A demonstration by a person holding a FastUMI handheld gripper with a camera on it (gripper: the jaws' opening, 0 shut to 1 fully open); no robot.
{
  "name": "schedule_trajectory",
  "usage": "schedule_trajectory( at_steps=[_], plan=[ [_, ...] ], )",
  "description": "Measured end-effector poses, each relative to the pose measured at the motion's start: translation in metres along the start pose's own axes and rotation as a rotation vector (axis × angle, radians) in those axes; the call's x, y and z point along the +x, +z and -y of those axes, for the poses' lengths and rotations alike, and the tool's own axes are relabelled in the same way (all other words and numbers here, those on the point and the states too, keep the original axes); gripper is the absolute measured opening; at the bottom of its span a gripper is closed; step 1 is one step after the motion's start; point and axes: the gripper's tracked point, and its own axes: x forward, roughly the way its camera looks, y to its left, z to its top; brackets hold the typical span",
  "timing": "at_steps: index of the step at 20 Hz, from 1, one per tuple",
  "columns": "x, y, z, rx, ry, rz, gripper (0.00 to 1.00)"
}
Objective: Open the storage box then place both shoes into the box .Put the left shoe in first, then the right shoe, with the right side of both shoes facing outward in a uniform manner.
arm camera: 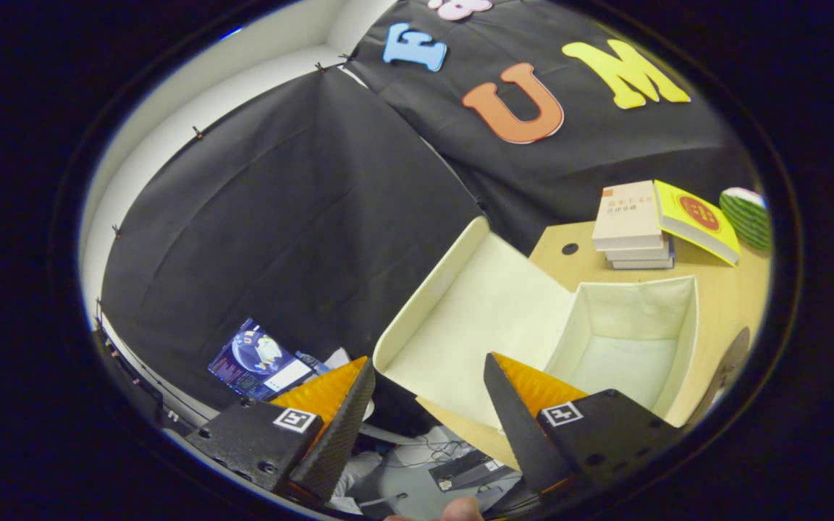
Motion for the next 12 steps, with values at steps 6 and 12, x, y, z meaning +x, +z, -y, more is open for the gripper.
schedule_trajectory(
  at_steps=[6,12],
  plan=[
    [-0.032,0.013,0.019,-0.043,-0.082,0.071,0.97],
    [-0.074,0.010,0.057,-0.083,-0.214,0.057,0.98]
  ],
)
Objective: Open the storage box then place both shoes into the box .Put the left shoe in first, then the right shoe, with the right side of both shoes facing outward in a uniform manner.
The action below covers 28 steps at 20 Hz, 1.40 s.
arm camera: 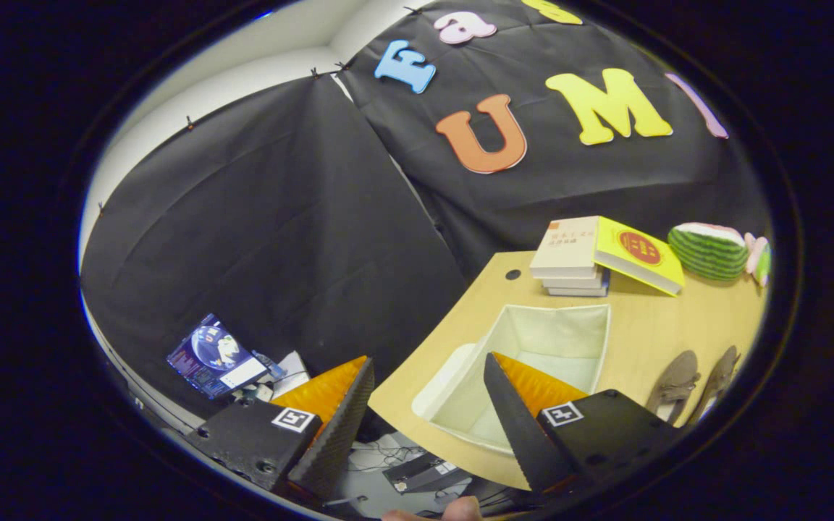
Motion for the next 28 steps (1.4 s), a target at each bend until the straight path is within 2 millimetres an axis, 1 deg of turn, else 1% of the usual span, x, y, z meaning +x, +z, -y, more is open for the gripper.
schedule_trajectory(
  at_steps=[1,5,8,10,13,18,21,23,25,26,28],
  plan=[
    [-0.009,-0.001,0.017,-0.012,-0.046,-0.005,0.98],
    [-0.044,-0.016,0.079,-0.047,-0.214,-0.026,1.00],
    [-0.066,-0.033,0.117,-0.038,-0.288,-0.051,1.00],
    [-0.075,-0.043,0.143,-0.021,-0.322,-0.063,1.00],
    [-0.084,-0.069,0.183,0.026,-0.378,-0.117,1.00],
    [-0.088,-0.114,0.251,0.146,-0.469,-0.230,1.00],
    [-0.083,-0.138,0.287,0.219,-0.503,-0.320,1.00],
    [-0.080,-0.153,0.303,0.283,-0.504,-0.381,1.00],
    [-0.073,-0.163,0.317,0.335,-0.501,-0.432,1.00],
    [-0.069,-0.165,0.324,0.353,-0.501,-0.448,0.99],
    [-0.064,-0.167,0.331,0.374,-0.498,-0.473,0.98]
  ],
)
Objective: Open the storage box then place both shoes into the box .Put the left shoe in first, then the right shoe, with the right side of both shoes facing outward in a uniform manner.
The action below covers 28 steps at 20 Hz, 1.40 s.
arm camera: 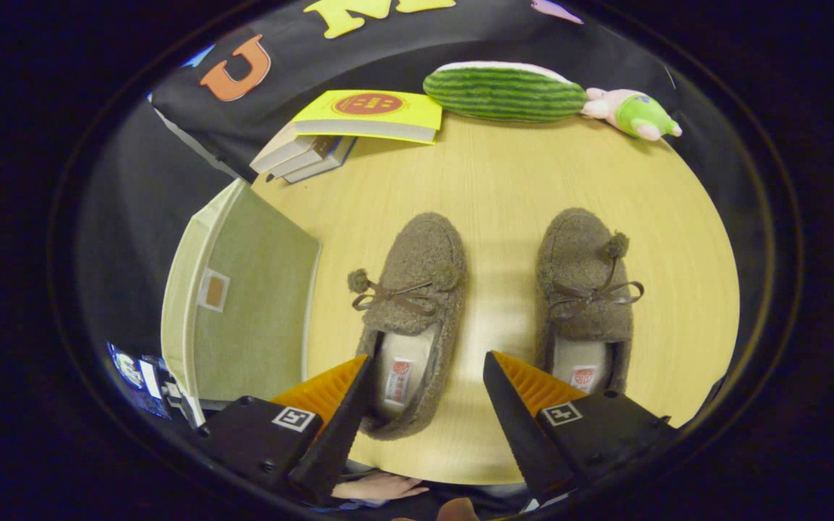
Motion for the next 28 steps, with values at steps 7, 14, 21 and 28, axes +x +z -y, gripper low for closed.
schedule_trajectory(
  at_steps=[7,14,21,28],
  plan=[
    [0.029,-0.004,0.001,0.012,-0.015,-0.125,0.51],
    [0.031,-0.010,0.002,0.206,0.036,-0.168,0.11],
    [-0.027,-0.004,-0.047,0.276,0.128,-0.063,0.06],
    [-0.124,0.047,-0.177,0.156,0.226,0.125,0.06]
  ],
)
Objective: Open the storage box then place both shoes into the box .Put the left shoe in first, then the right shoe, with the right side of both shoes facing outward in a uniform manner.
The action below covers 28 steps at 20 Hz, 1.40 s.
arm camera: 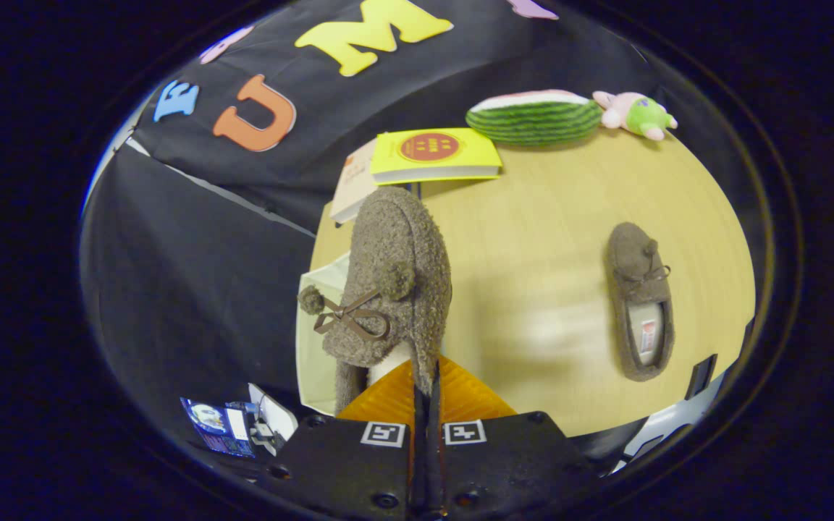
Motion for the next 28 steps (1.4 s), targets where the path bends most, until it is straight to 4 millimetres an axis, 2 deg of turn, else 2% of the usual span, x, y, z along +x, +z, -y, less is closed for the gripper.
schedule_trajectory(
  at_steps=[2,4,6,8,10,13,16,22,26,28],
  plan=[
    [-0.001,0.004,-0.047,-0.016,0.041,0.024,0.06],
    [0.010,0.002,-0.086,-0.013,0.081,0.023,0.06],
    [0.030,-0.008,-0.108,-0.016,0.091,-0.007,0.06],
    [0.056,-0.024,-0.120,0.010,0.085,-0.044,0.06],
    [0.081,-0.043,-0.123,0.021,0.078,-0.096,0.06],
    [0.111,-0.068,-0.114,0.047,0.049,-0.170,0.07],
    [0.138,-0.079,-0.104,0.055,0.020,-0.185,0.07],
    [0.160,-0.088,-0.092,0.061,-0.025,-0.203,0.13],
    [0.163,-0.087,-0.092,0.068,-0.015,-0.208,0.14],
    [0.164,-0.085,-0.095,0.055,-0.001,-0.203,0.18]
  ],
)
